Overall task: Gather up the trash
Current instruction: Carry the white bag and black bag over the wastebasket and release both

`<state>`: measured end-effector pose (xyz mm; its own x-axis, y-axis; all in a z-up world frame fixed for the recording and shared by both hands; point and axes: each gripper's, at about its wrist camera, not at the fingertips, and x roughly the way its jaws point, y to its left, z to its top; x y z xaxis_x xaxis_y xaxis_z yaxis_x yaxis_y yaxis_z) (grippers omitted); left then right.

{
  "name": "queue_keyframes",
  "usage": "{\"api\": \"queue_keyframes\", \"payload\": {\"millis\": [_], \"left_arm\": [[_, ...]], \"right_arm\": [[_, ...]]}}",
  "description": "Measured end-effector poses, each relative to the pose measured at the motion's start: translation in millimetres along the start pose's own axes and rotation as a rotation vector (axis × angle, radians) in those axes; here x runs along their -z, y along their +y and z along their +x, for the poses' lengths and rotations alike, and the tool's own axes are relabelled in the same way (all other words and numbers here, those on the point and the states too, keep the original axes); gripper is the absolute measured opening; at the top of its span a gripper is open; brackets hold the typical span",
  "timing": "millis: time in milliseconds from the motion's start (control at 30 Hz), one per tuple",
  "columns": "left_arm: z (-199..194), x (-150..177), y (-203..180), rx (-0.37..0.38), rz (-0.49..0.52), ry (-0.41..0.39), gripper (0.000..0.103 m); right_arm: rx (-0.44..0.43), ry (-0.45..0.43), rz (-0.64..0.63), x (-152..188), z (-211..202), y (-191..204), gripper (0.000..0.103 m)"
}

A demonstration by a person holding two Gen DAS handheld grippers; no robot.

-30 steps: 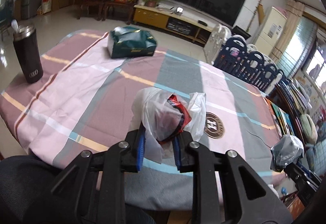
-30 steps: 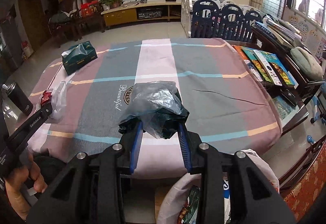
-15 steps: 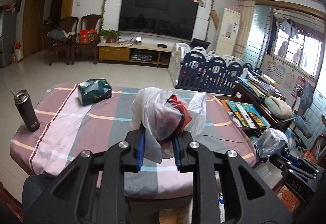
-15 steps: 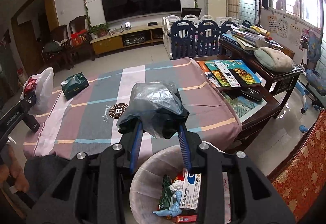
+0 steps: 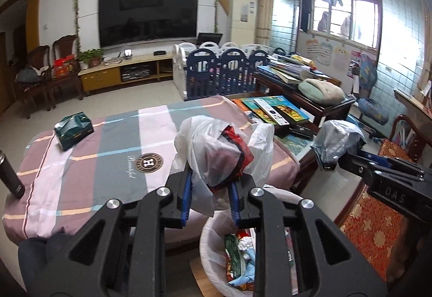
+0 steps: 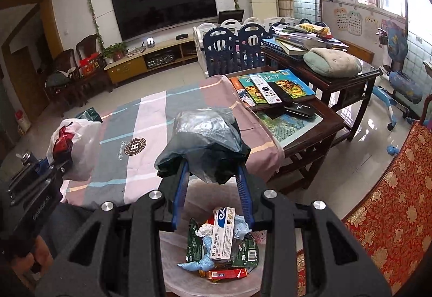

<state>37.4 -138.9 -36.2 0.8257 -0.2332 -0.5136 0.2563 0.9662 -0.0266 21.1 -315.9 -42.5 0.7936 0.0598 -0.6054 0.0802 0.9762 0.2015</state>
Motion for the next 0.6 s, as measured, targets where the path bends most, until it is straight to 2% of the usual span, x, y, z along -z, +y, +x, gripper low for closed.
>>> {"api": "queue_keyframes", "payload": {"millis": [133, 333, 600], "left_arm": [[11.2, 5.2, 0.5, 0.026, 0.0, 0.035, 0.024], [40.1, 21.7, -0.4, 0.084, 0.004, 0.139, 0.024], [66.6, 48.5, -26.3, 0.148, 0.074, 0.232, 0.024]], "right_arm": [[0.001, 0.005, 0.007, 1.6, 1.5, -3.8, 0.035], [0.008, 0.004, 0.019, 2.0, -0.7, -10.0, 0.035], [0.012, 0.012, 0.028, 3.0, -0.8, -13.6, 0.035]]}}
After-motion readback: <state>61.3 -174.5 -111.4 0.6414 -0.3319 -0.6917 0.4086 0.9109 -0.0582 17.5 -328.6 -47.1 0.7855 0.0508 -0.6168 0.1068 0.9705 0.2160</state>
